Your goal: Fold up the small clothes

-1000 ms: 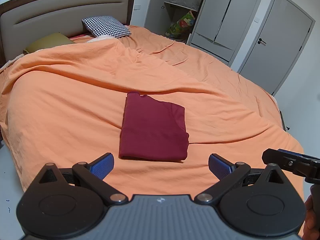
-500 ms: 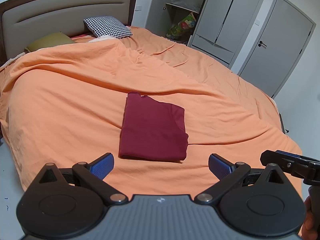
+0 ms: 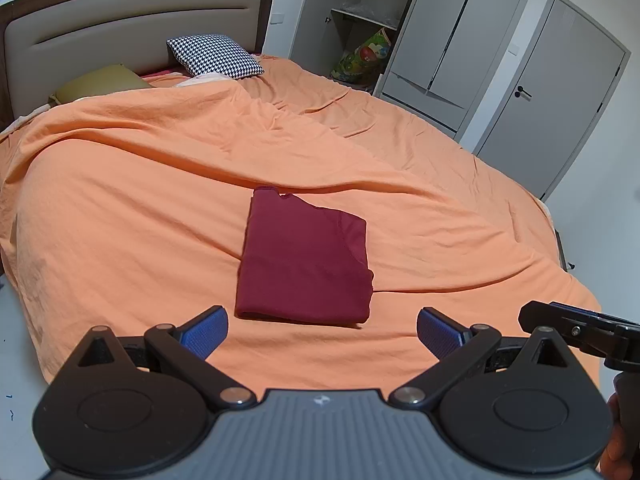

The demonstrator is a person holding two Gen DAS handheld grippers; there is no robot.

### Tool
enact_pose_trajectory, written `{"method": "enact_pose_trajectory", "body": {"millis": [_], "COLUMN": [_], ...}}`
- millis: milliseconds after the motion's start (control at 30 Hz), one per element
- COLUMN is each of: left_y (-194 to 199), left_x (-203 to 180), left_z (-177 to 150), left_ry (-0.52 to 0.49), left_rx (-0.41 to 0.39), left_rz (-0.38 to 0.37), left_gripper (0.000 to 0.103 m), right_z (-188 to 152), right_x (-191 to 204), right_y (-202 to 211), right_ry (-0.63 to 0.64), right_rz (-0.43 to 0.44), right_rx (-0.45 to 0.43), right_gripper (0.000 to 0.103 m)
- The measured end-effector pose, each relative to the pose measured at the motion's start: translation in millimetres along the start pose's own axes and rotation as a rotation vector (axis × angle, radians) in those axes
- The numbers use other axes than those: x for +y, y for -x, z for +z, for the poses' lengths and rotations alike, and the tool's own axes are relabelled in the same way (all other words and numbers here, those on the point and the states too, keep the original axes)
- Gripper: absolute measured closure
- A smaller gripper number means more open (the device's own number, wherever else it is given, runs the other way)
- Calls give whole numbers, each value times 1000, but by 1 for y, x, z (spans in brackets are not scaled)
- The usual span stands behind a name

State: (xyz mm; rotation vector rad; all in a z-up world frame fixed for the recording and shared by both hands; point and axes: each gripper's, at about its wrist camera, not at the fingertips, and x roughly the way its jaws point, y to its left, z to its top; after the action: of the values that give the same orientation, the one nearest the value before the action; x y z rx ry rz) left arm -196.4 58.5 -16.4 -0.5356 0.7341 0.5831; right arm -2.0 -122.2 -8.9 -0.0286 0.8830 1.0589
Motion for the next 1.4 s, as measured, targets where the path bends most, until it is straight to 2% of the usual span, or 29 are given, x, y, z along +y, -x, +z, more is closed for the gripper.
{"method": "enact_pose_trajectory", "body": {"millis": [1067, 1400], "left_y": [0, 1], "left_x": [-1, 3], "left_z": [3, 1], "left_ry": [2, 40], "left_rx": [11, -3], "left_rz": [5, -18], "left_gripper": [0, 0], "right_z": [3, 2], "right_x": [2, 2], "right_y": [-3, -4], "right_ry": [-1, -8], "right_rz": [0, 1], "right_rx": [6, 8], "right_gripper": [1, 1]}}
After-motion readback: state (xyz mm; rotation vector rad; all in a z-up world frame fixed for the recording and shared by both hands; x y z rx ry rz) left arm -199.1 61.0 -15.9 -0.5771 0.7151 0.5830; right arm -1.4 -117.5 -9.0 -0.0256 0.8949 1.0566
